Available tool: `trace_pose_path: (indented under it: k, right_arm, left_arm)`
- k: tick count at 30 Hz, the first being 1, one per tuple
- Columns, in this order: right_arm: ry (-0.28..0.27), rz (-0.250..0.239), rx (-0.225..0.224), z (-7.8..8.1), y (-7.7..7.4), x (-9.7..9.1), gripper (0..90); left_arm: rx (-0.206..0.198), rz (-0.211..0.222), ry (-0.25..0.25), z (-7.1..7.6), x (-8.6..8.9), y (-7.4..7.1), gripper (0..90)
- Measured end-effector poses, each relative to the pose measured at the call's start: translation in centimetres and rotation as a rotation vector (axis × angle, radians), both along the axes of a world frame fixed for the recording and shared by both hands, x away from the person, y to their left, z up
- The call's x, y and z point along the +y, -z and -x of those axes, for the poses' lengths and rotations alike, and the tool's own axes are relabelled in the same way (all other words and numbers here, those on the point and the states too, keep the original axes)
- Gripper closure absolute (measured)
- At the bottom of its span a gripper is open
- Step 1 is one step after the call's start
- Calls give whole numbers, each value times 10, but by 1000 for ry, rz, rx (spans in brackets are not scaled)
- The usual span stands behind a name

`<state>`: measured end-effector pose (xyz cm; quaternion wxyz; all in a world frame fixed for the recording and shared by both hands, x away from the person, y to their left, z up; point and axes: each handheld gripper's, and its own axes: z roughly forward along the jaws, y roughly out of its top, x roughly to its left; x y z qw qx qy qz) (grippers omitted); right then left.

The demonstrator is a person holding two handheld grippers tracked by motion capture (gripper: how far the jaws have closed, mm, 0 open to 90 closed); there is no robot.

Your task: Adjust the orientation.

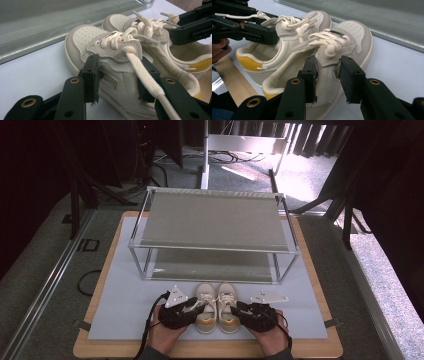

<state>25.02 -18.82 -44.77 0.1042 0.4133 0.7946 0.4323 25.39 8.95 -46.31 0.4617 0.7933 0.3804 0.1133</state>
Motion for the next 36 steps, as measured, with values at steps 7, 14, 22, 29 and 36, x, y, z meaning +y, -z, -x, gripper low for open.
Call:
trace_pose_path:
  k: [7, 14, 22, 29, 36]
  right_arm:
    - [10, -5, 11, 3, 2, 1, 669]
    - [3, -5, 8, 5, 3, 3, 645]
    - [23, -20, -19, 5, 0, -1, 566]
    - [16, 12, -13, 2, -2, 1, 543]
    - [21, 28, 6, 0, 1, 4, 552]
  left_arm:
    - [3, 4, -2, 2, -1, 0, 578]
    - [16, 34, 12, 1, 2, 1, 542]
    - [-18, 40, -13, 3, 5, -5, 459]
    - [-21, 31, -27, 3, 10, -9, 433]
    - [-7, 15, -26, 3, 7, -6, 431]
